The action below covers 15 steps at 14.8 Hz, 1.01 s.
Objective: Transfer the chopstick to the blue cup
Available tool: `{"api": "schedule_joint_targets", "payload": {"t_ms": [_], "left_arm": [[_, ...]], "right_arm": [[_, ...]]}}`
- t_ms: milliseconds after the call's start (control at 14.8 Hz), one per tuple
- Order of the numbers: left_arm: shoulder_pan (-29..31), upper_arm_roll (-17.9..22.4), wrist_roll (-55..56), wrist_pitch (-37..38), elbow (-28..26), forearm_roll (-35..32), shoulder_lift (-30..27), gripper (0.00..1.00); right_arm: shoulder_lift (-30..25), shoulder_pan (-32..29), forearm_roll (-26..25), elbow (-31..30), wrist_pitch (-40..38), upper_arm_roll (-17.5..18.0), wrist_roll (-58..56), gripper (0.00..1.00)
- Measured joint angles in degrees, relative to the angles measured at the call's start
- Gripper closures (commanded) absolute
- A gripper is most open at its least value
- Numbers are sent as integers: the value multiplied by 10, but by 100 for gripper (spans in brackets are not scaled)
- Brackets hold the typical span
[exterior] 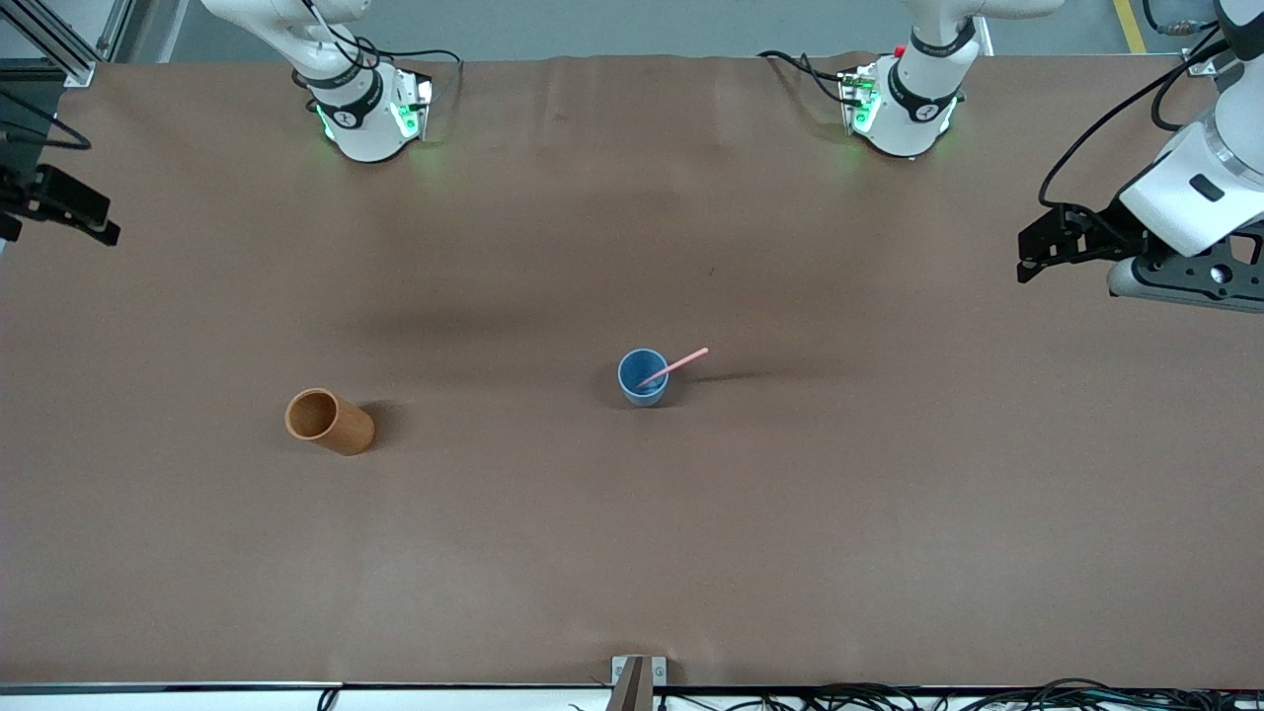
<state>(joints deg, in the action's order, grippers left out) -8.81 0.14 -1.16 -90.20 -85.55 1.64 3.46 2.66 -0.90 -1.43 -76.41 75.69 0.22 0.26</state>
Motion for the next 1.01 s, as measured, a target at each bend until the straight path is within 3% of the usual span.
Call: {"api": "schedule_joint_targets", "payload": {"t_ms": [1014], "left_arm": [[0,0,0,0,0,0,0,0]], "right_arm": [[-36,-12,23,-48,17,0,-8,0]]}}
